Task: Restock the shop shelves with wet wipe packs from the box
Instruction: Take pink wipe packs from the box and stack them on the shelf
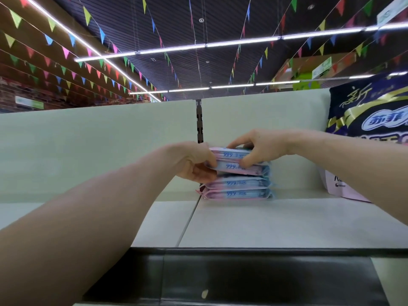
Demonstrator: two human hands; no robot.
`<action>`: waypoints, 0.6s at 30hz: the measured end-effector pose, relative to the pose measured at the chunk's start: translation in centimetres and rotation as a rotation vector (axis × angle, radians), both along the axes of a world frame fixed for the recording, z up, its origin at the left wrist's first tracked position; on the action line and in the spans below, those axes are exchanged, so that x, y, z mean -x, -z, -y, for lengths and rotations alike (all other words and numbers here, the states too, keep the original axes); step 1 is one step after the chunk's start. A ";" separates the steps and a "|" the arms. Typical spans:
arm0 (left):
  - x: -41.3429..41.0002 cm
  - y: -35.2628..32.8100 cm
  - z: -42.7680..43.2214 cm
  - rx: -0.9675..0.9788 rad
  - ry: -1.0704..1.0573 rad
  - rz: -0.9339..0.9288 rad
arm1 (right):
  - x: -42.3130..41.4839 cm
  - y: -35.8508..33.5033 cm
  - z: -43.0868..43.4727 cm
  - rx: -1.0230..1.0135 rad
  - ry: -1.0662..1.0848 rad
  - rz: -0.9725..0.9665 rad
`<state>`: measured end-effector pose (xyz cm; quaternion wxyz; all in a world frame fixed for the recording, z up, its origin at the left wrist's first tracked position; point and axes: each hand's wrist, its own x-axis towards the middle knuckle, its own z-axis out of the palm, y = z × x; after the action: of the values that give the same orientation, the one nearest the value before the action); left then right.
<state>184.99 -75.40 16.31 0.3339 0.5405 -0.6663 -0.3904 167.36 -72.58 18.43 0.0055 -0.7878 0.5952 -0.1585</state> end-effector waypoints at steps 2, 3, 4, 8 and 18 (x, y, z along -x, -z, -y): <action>-0.2 0.2 0.1 -0.001 -0.013 0.068 | -0.2 0.0 0.2 0.011 -0.005 -0.027; -0.3 0.3 0.1 -0.001 -0.015 0.098 | -0.3 0.1 0.2 0.011 -0.006 -0.035; -0.3 0.3 0.0 0.004 -0.014 0.123 | -0.3 0.1 0.3 0.008 -0.006 -0.043; -0.5 0.4 -0.3 0.053 -0.039 0.307 | -0.6 0.2 0.5 -0.020 -0.006 -0.060; -1.2 0.3 -0.5 0.220 0.059 0.320 | 0.8 -0.6 -0.5 -0.113 0.072 0.134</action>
<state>186.21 -74.93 15.99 0.2692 0.5360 -0.7652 -0.2339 166.57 -72.10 19.02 0.0842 -0.7520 0.6292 -0.1772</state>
